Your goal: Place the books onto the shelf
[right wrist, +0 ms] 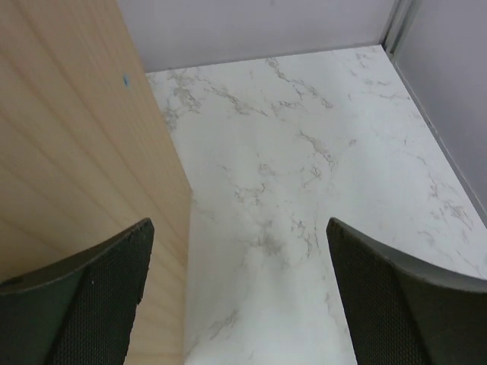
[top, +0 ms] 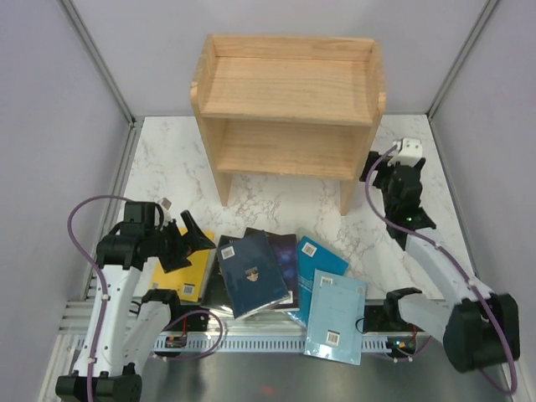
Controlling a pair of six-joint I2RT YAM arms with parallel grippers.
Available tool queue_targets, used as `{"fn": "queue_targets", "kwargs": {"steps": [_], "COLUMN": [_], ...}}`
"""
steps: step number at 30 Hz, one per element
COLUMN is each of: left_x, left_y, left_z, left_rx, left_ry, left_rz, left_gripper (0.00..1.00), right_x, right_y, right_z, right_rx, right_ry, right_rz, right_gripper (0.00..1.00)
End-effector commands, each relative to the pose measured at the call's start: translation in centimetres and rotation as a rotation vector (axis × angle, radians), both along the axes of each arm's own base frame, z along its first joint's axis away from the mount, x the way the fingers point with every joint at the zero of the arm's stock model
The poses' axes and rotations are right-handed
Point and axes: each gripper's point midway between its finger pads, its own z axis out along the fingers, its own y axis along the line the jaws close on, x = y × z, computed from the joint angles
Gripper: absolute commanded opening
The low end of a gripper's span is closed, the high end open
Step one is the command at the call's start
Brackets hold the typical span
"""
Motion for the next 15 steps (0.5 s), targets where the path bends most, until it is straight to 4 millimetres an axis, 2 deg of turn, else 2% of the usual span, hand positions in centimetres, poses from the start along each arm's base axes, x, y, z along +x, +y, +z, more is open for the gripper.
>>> {"fn": "queue_targets", "kwargs": {"steps": [1,2,3,4,5,6,7,9,10,11,13,15], "left_x": [-1.0,-1.2,-1.5,-1.4,-1.6,-1.8,-1.8,-2.2,-2.3,-2.5,-2.8,-2.9], "left_y": [-1.4,-1.6,-1.9,-2.2,-2.6,-2.8,-3.0,-3.3,-3.3,-3.5,-3.6,-3.8], "left_z": [-0.8,-1.0,-1.7,-1.5,-1.4,-1.9,-2.0,-2.7,-2.9,-3.0,-3.8,-4.7], "left_rx": [-0.095,-0.113,-0.131,-0.152,-0.182,-0.198,-0.215,-0.232,-0.236,-0.247,-0.259,-0.275], "left_ry": [0.044,0.053,0.071,0.049,0.047,0.051,0.053,0.058,0.060,0.056,0.070,0.077], "left_rz": [-0.010,-0.015,-0.017,-0.015,-0.027,-0.030,-0.028,-0.037,-0.041,-0.046,-0.051,-0.045], "left_gripper": [1.00,1.00,1.00,1.00,1.00,1.00,1.00,1.00,1.00,1.00,1.00,1.00], "right_x": [-5.9,-6.7,-8.8,-10.3,-11.5,-13.2,-14.8,-16.4,-17.6,-18.1,-19.1,-19.3], "right_y": [2.5,3.5,4.5,6.0,6.6,7.0,9.4,11.5,11.5,11.3,10.4,9.5], "right_z": [3.5,6.3,8.7,7.3,6.3,6.3,5.6,3.5,1.9,1.6,1.9,3.8], "right_rx": [0.177,0.230,0.309,0.469,0.572,0.668,0.742,0.823,0.830,0.822,0.781,0.744], "right_ry": [0.285,0.246,0.185,0.221,0.243,0.217,0.284,0.382,0.470,0.482,0.459,0.387], "right_rz": [0.028,0.070,0.139,0.163,0.159,0.184,0.301,0.395,0.374,0.369,0.352,0.347], "right_gripper": [0.98,0.98,0.98,0.98,0.98,0.98,0.98,0.98,0.98,0.98,0.98,0.98]}}
